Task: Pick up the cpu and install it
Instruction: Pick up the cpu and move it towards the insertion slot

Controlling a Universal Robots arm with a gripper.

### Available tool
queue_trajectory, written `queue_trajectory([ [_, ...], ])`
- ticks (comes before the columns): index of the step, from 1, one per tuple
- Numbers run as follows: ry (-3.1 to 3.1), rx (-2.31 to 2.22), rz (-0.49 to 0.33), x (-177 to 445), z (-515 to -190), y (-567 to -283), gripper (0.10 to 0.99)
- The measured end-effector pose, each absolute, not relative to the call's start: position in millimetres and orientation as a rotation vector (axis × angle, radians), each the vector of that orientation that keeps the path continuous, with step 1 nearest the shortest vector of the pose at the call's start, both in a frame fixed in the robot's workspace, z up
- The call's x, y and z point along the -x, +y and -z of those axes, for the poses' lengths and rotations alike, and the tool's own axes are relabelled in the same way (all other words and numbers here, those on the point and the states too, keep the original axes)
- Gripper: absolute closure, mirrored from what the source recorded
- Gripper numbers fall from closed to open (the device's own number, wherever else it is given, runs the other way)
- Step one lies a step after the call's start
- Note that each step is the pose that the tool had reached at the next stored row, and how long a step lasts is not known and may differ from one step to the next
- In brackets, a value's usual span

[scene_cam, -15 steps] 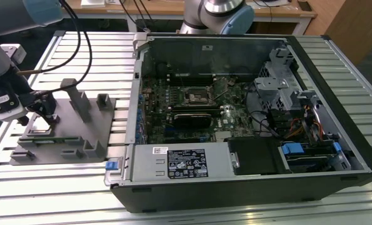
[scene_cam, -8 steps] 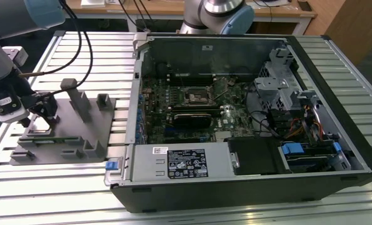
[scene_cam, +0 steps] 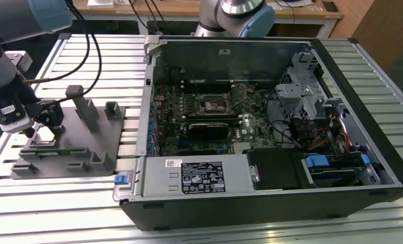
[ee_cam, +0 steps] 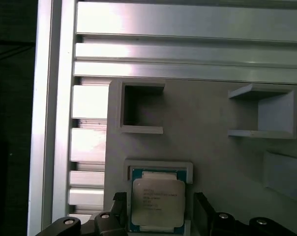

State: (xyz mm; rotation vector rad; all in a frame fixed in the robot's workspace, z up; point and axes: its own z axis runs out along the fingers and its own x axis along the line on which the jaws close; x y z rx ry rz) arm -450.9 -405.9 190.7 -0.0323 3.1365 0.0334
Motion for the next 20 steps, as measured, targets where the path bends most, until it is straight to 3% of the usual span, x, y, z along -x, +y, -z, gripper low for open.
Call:
queue_trajectory([
  [9,3.130,0.032,-0.033,451.9,-184.4,-405.8,0.439],
  [11,3.131,0.032,-0.033,452.0,-184.3,-405.8,0.455],
  [13,3.131,0.032,-0.033,452.1,-184.3,-405.8,0.545],
  [20,3.130,0.032,-0.033,452.0,-191.0,-405.8,0.545],
])
